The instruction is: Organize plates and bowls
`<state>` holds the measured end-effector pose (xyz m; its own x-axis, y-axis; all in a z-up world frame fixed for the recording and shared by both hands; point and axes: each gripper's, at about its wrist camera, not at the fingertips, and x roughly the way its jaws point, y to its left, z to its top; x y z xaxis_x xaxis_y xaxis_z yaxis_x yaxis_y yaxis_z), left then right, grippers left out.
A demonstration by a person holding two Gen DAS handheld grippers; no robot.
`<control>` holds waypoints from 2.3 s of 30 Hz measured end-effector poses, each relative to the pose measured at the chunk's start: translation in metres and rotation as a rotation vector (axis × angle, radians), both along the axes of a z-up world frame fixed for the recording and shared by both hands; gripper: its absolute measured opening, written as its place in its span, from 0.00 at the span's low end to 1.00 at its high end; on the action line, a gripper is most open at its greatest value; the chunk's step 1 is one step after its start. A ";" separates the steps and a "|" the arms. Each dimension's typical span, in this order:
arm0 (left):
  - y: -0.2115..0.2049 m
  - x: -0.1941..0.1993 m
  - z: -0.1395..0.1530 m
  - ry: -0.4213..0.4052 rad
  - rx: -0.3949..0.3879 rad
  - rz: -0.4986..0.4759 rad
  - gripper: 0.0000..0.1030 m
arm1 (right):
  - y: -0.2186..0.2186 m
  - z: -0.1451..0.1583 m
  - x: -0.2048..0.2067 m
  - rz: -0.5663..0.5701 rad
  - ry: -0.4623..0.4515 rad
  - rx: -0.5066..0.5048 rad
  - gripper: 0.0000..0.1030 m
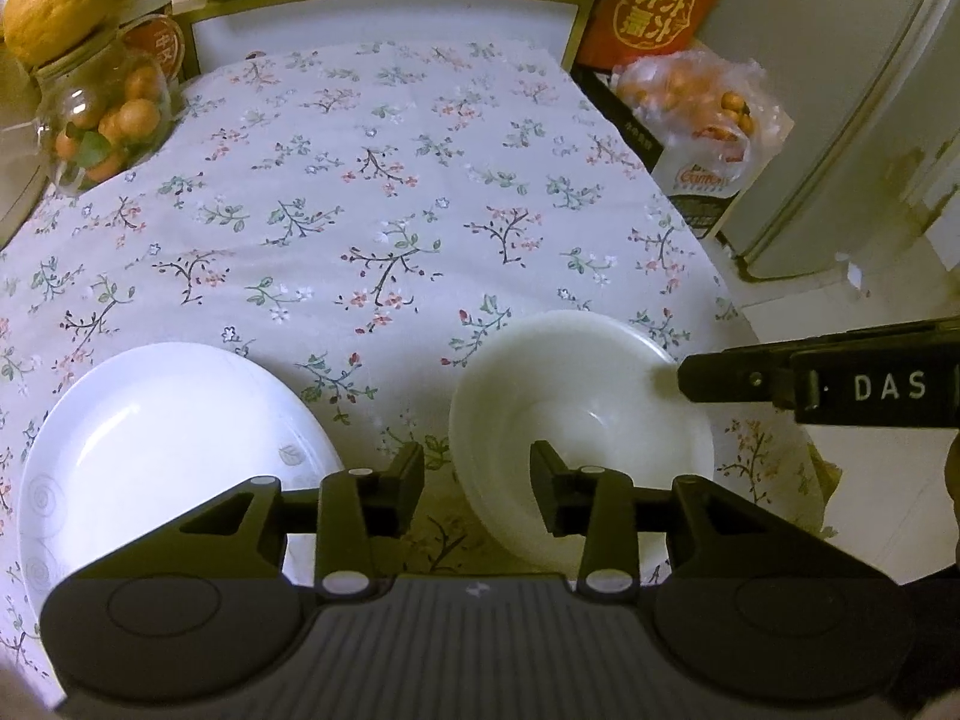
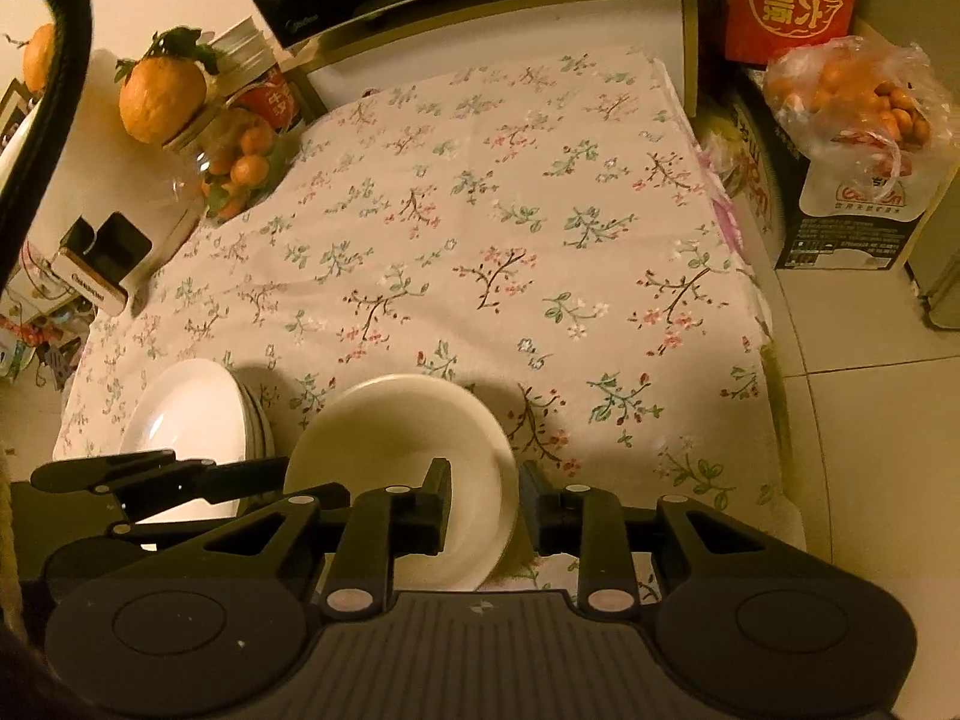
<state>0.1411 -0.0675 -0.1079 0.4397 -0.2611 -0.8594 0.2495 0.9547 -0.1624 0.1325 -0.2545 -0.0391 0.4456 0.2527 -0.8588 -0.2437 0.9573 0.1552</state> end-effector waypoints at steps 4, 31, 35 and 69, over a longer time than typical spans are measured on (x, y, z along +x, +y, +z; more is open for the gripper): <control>0.002 0.001 0.003 -0.006 -0.016 0.017 0.39 | -0.005 0.004 0.001 -0.015 -0.013 0.011 0.29; 0.000 0.012 -0.012 0.005 -0.038 -0.017 0.61 | -0.007 -0.022 0.012 -0.093 0.096 0.040 0.77; -0.001 0.013 -0.014 0.006 -0.036 -0.028 0.54 | -0.006 -0.026 0.012 -0.093 0.107 0.038 0.77; -0.011 0.015 -0.020 -0.053 -0.007 -0.081 0.13 | -0.002 -0.046 0.019 -0.112 0.137 0.002 0.13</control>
